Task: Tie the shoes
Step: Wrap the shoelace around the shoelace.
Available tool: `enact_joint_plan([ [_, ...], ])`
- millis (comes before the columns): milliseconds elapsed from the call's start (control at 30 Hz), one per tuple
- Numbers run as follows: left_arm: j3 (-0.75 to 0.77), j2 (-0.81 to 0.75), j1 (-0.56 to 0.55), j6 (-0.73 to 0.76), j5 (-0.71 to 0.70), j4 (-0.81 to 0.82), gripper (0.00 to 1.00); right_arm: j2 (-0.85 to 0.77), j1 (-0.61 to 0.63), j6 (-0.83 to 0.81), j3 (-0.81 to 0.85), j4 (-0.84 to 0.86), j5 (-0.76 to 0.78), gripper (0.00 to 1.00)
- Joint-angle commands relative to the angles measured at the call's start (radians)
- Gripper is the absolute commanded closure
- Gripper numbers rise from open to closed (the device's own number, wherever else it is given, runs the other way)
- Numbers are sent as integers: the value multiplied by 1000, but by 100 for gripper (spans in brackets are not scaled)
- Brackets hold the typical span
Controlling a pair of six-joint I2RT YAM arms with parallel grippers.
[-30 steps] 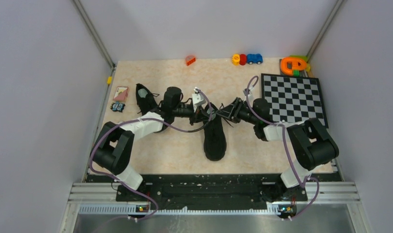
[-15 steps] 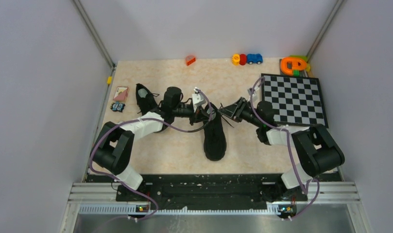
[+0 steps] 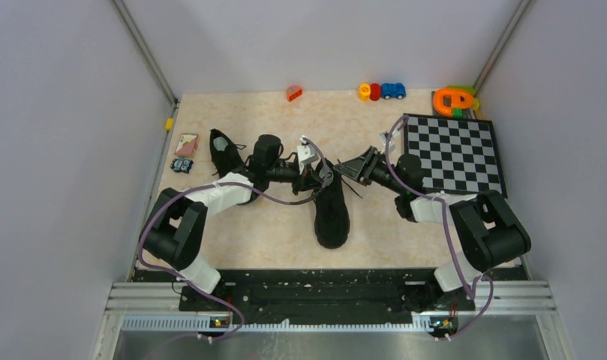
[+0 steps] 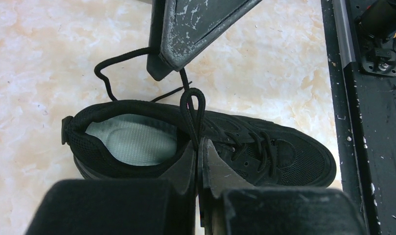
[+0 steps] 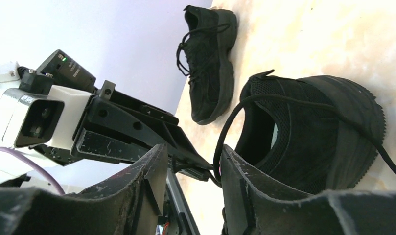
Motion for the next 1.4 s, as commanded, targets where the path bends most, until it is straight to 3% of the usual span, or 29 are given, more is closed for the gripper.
enact_joint_plan([
  [0,42,-28,3,5,1,-9,100,20,18,-3,60,88,-50,54],
  [433,74,-12,3,-12,-7,-35,100,67,36,-80,109,35,-86,53],
  [967,103,18,3,-38,-23,-71,100,146,40,-38,97,271,-164,52],
  [1367,141,45,-5,-43,-9,-88,100,139,50,-87,140,134,-150,54],
])
